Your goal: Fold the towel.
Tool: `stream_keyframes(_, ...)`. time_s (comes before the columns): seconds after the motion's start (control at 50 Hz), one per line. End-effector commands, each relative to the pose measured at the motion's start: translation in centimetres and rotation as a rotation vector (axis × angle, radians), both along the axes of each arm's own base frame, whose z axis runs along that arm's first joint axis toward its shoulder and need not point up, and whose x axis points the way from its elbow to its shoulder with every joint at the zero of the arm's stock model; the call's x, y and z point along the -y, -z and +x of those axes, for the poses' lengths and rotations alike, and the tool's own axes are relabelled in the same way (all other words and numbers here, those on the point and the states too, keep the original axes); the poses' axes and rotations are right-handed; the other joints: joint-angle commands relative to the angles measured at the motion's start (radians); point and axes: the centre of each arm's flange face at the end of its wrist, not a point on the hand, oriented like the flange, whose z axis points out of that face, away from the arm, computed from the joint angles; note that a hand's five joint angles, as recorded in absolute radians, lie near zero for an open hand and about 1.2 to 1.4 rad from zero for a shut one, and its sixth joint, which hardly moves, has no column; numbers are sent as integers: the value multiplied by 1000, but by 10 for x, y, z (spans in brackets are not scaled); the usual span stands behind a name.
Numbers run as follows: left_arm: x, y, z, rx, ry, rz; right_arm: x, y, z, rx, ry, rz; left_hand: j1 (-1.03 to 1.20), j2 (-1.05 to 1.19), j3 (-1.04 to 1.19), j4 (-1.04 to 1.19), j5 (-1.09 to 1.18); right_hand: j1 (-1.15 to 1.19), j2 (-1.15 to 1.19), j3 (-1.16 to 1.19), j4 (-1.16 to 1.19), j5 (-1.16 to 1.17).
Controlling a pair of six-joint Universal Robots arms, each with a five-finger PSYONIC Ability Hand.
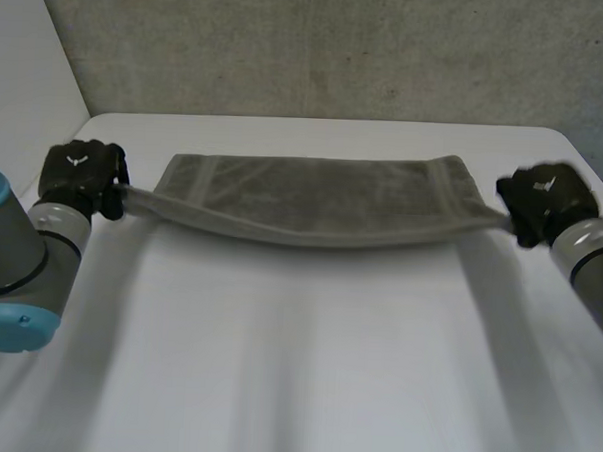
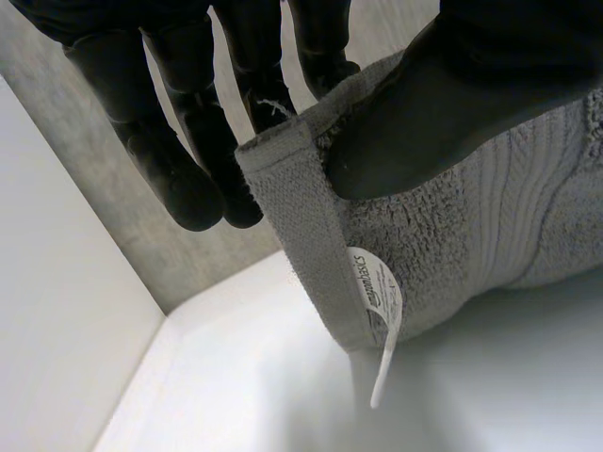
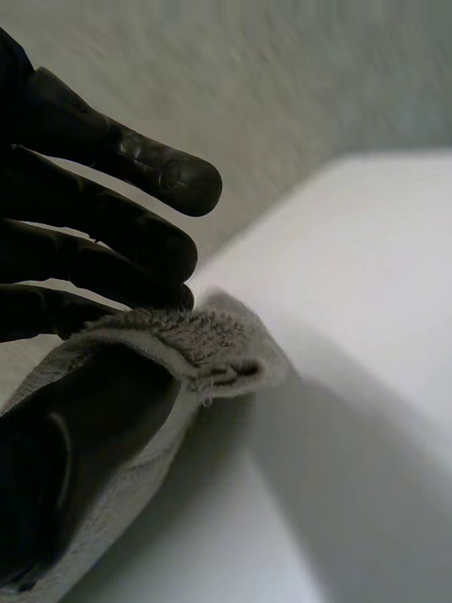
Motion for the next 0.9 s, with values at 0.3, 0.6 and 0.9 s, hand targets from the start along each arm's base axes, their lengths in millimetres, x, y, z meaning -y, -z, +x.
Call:
stream_keyframes(0.3,-47,-96,7,-20,71,-147,-24,-104,-20,-399,-82,-418,-107,-123,-151,-118,-311,52,63,52,49,51)
stream_keyframes(0.6,-27,-35,4,69,74,20,-5,-43,-17,-363,-217,-47,-107,-123,-151,-118,-311,52,63,52,49,51)
stream_keyframes(0.9,30,29,-21,212,108,84,60,32,-10,-365,-253,76,-107,-123,-151,-118,-311,52,63,52,49,51)
